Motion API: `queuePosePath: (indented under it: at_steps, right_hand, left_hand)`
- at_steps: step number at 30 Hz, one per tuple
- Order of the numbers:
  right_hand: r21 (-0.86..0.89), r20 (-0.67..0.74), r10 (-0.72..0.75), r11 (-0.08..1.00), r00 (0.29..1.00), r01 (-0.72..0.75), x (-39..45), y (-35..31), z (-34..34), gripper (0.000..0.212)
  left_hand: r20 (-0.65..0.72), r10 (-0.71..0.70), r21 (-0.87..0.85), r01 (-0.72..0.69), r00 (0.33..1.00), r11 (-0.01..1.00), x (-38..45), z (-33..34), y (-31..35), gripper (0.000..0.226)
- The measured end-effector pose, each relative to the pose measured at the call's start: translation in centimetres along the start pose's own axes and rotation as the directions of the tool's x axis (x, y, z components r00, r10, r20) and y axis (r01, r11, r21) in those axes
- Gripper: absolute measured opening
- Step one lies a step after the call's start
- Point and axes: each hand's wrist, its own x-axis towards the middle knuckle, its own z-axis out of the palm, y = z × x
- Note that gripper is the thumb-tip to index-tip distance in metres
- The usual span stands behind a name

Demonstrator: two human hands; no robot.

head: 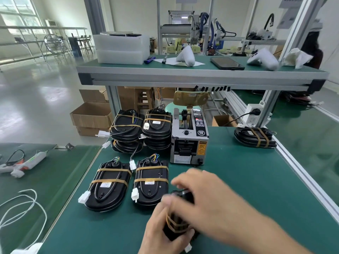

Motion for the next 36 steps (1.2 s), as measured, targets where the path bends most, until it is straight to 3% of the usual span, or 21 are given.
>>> queuePosePath:
  at_steps: [2,4,8,12,26,36]
  right_hand:
    - [0.202,-0.152,0.064,0.979,0.986,-0.032,1.5,2.0,-2.0,0.042]
    - [0.395,-0.206,0.226,0.909,0.952,-0.131,4.2,4.5,-2.7,0.023]
    - [0.615,-0.093,0.485,0.715,0.869,-0.333,9.6,9.8,0.0,0.021]
    - [0.751,-0.064,0.608,0.552,0.792,-0.363,12.6,11.7,2.3,0.021]
    - [0.930,0.034,0.745,0.220,0.666,-0.294,15.7,11.3,3.7,0.008]
    - [0.962,0.036,0.823,0.125,0.568,-0.242,16.9,10.9,4.6,0.013]
  left_hand:
    - [-0.010,0.076,0.044,-0.075,0.997,0.996,-0.2,-0.5,0.1,0.060]
    - [0.001,0.078,0.031,-0.078,0.997,0.996,-0.2,-0.6,0.0,0.060]
    - [0.027,0.056,0.002,-0.056,0.998,0.998,-0.3,-0.5,0.0,0.073]
    - [-0.007,0.036,-0.011,-0.036,0.999,0.999,-0.4,-0.2,-0.4,0.079]
    - [-0.007,0.058,0.031,-0.057,0.998,0.998,-0.4,0.0,-0.7,0.060]
    - [-0.013,0.048,0.084,-0.046,0.999,0.995,-0.4,0.8,-3.0,0.064]
